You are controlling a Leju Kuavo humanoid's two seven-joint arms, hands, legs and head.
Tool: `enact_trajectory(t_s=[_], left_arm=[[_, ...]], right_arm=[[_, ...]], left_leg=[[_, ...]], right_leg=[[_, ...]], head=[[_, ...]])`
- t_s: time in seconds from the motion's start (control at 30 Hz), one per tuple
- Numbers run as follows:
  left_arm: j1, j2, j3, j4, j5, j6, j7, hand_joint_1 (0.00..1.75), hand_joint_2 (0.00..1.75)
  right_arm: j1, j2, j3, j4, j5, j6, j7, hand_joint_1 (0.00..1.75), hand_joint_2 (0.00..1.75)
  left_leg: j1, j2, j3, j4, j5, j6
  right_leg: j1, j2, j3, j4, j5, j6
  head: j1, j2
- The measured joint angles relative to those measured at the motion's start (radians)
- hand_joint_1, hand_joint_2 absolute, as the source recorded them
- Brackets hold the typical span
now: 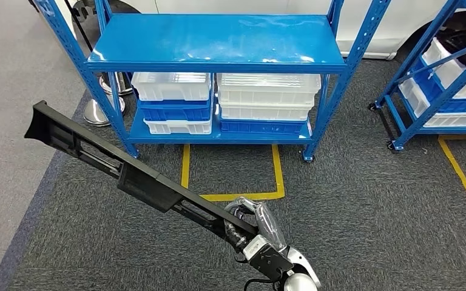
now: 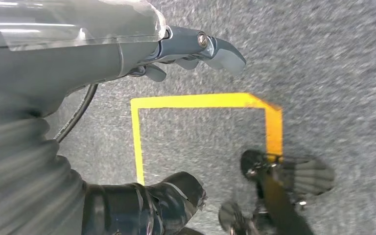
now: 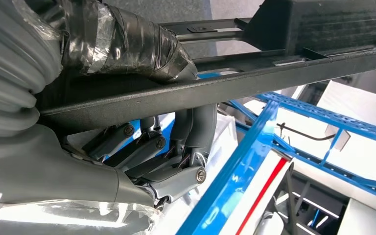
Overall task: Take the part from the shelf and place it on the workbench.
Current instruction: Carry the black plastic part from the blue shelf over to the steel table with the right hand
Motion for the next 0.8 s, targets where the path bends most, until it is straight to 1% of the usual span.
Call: enact_trajectory(t_s=[0.03,0.07,0.1,0.13,0.17,0.2,0.23,0.27,0.3,0.33,0.37,0.4,0.43,0.47,0.5,0.53,0.57,0.6,0.63,0.67,0.7,0.73,0.77,0.8], left_arm=[[0.0,0.0,0.0,0.0,0.0,-0.001,0.0,0.0,1.75],[0.0,0.0,0.0,0.0,-0.001,-0.001,0.001,0.0,1.75],[0.0,0.0,0.0,0.0,-0.001,-0.003,0.001,0.0,1.75],[0.0,0.0,0.0,0.0,-0.001,-0.004,0.001,0.0,1.75],[0.001,0.0,0.0,0.0,-0.001,-0.005,0.001,0.0,1.75],[0.002,0.0,0.0,0.0,-0.002,-0.006,0.001,0.0,1.75],[0.002,0.0,0.0,0.0,-0.004,-0.007,0.001,0.0,1.75],[0.003,0.0,0.0,0.0,-0.006,-0.007,0.002,0.0,1.75],[0.003,-0.001,0.0,0.0,-0.007,-0.008,0.003,0.0,1.75],[0.003,-0.001,0.0,0.0,-0.008,-0.008,0.004,0.0,1.75],[0.003,-0.001,0.0,0.0,-0.009,-0.008,0.004,0.0,1.75],[0.002,-0.001,0.0,0.0,-0.009,-0.008,0.004,0.0,1.75],[0.002,-0.001,0.0,0.0,-0.01,-0.008,0.005,0.0,1.75],[0.002,0.0,0.0,0.0,-0.01,-0.008,0.005,0.0,1.75],[0.002,0.0,0.0,0.0,-0.011,-0.008,0.005,0.0,1.75],[0.001,0.0,0.0,0.0,-0.012,-0.008,0.005,0.0,1.75],[0.0,0.0,0.0,0.0,-0.013,-0.008,0.005,0.0,1.75],[-0.001,0.0,0.0,0.0,-0.015,-0.008,0.005,0.0,1.75],[-0.001,0.0,0.0,0.0,-0.016,-0.008,0.005,0.0,1.75],[-0.001,0.0,0.0,0.0,-0.018,-0.008,0.005,0.0,1.75],[-0.001,0.0,0.0,0.0,-0.018,-0.008,0.005,0.0,1.75],[-0.001,0.0,0.0,0.0,-0.019,-0.009,0.005,0.0,1.75],[-0.001,0.0,0.0,0.0,-0.019,-0.009,0.005,0.0,1.75],[-0.001,0.0,0.0,0.0,-0.019,-0.009,0.005,0.0,1.75]], right_arm=[[0.0,0.0,0.001,-0.002,0.0,-0.001,0.0,1.73,1.75],[0.0,0.0,0.003,-0.006,0.001,-0.001,0.0,1.73,1.75],[-0.001,0.0,0.004,-0.01,0.001,-0.002,-0.001,1.73,1.75],[-0.001,0.0,0.005,-0.012,0.001,-0.002,-0.002,1.73,1.75],[0.0,0.0,0.006,-0.014,0.001,-0.003,-0.002,1.73,1.75],[0.0,0.0,0.007,-0.015,0.001,-0.004,-0.003,1.73,1.75],[0.0,0.0,0.008,-0.015,0.001,-0.005,-0.003,1.73,1.75],[0.001,0.0,0.009,-0.016,0.001,-0.007,-0.003,1.73,1.75],[0.001,0.0,0.011,-0.016,0.001,-0.01,-0.003,1.73,1.75],[0.002,0.0,0.012,-0.018,0.001,-0.013,-0.004,1.73,1.75],[0.002,0.0,0.013,-0.019,0.001,-0.016,-0.004,1.73,1.75],[0.003,0.0,0.014,-0.019,0.001,-0.018,-0.004,1.73,1.75],[0.004,-0.001,0.014,-0.02,0.0,-0.019,-0.004,1.73,1.75],[0.005,-0.001,0.014,-0.02,0.0,-0.019,-0.004,1.73,1.75],[0.005,-0.001,0.014,-0.02,0.0,-0.019,-0.004,1.73,1.75],[0.005,-0.002,0.014,-0.021,0.0,-0.02,-0.004,1.73,1.75],[0.006,-0.002,0.014,-0.023,0.0,-0.02,-0.004,1.73,1.75],[0.006,-0.002,0.015,-0.024,0.0,-0.021,-0.004,1.73,1.75],[0.007,-0.003,0.015,-0.026,0.0,-0.023,-0.004,1.73,1.75],[0.007,-0.003,0.015,-0.027,0.0,-0.025,-0.004,1.73,1.75],[0.008,-0.004,0.016,-0.028,0.0,-0.027,-0.004,1.73,1.75],[0.008,-0.005,0.016,-0.029,0.0,-0.029,-0.004,1.73,1.75],[0.009,-0.006,0.016,-0.03,0.0,-0.031,-0.004,1.73,1.75],[0.01,-0.008,0.017,-0.031,0.001,-0.034,-0.004,1.73,1.75]], left_leg=[[-0.002,-0.001,-0.015,0.01,0.006,-0.003],[-0.002,-0.001,-0.025,0.017,0.012,-0.008],[-0.002,-0.001,-0.031,0.021,0.019,-0.013],[-0.002,-0.001,-0.035,0.021,0.027,-0.019],[-0.001,-0.002,-0.037,0.019,0.037,-0.026],[0.001,-0.004,-0.041,0.02,0.036,-0.032],[0.002,-0.006,-0.047,0.031,0.017,-0.038],[0.004,-0.008,-0.058,0.058,-0.02,-0.044],[0.007,-0.01,-0.072,0.104,-0.074,-0.05],[0.009,-0.01,-0.087,0.165,-0.126,-0.055],[0.01,-0.01,-0.098,0.229,-0.161,-0.059],[0.011,-0.01,-0.099,0.277,-0.168,-0.062],[0.012,-0.01,-0.087,0.298,-0.151,-0.064],[0.013,-0.01,-0.06,0.285,-0.118,-0.065],[0.014,-0.01,-0.015,0.237,-0.088,-0.066],[0.013,-0.011,0.045,0.161,-0.081,-0.064],[0.012,-0.012,0.102,0.076,-0.09,-0.059],[0.011,-0.013,0.143,0.011,-0.106,-0.052],[0.008,-0.013,0.166,-0.03,-0.122,-0.044],[0.006,-0.013,0.168,-0.044,-0.123,-0.034],[0.007,-0.01,0.162,-0.043,-0.115,-0.025],[0.009,-0.008,0.156,-0.044,-0.106,-0.015],[0.01,-0.006,0.149,-0.046,-0.096,-0.005],[0.011,-0.003,0.141,-0.046,-0.088,0.002]], right_leg=[[0.002,0.0,0.057,-0.074,-0.005,-0.005],[0.005,0.0,0.105,-0.143,-0.024,-0.009],[0.009,0.0,0.136,-0.196,-0.044,-0.013],[0.012,0.0,0.149,-0.224,-0.055,-0.017],[0.012,-0.001,0.146,-0.233,-0.051,-0.02],[0.011,-0.002,0.138,-0.236,-0.04,-0.026],[0.008,-0.004,0.128,-0.239,-0.028,-0.033],[0.006,-0.006,0.115,-0.242,-0.015,-0.04],[0.005,-0.008,0.1,-0.242,-0.002,-0.044],[0.005,-0.007,0.084,-0.241,0.011,-0.047],[0.005,-0.007,0.065,-0.24,0.025,-0.046],[0.005,-0.008,0.047,-0.237,0.038,-0.045],[0.004,-0.008,0.028,-0.233,0.05,-0.043],[0.003,-0.008,0.009,-0.229,0.061,-0.04],[0.003,-0.008,-0.007,-0.224,0.071,-0.036],[0.003,-0.008,-0.021,-0.22,0.079,-0.032],[0.005,-0.007,-0.03,-0.216,0.086,-0.027],[0.006,-0.008,-0.034,-0.215,0.095,-0.021],[0.007,-0.008,-0.035,-0.216,0.103,-0.015],[0.007,-0.009,-0.035,-0.219,0.112,-0.01],[0.005,-0.009,-0.036,-0.22,0.116,-0.004],[0.004,-0.007,-0.042,-0.21,0.107,0.0],[0.004,-0.004,-0.055,-0.182,0.083,0.005],[0.002,-0.002,-0.075,-0.131,0.043,0.008]], head=[[0.0,0.0],[0.0,0.0],[0.0,0.0],[0.0,0.0],[0.0,0.0],[0.0,0.0],[0.0,0.0],[0.0,0.0],[-0.001,0.0],[-0.001,0.0],[-0.001,0.0],[-0.001,0.0],[-0.001,0.0],[-0.001,0.0],[-0.001,0.0],[-0.001,0.0],[-0.001,0.0],[0.0,0.0],[0.0,0.0],[0.0,0.0],[0.0,0.0],[0.0,0.0],[0.0,0.0],[0.001,0.0]])
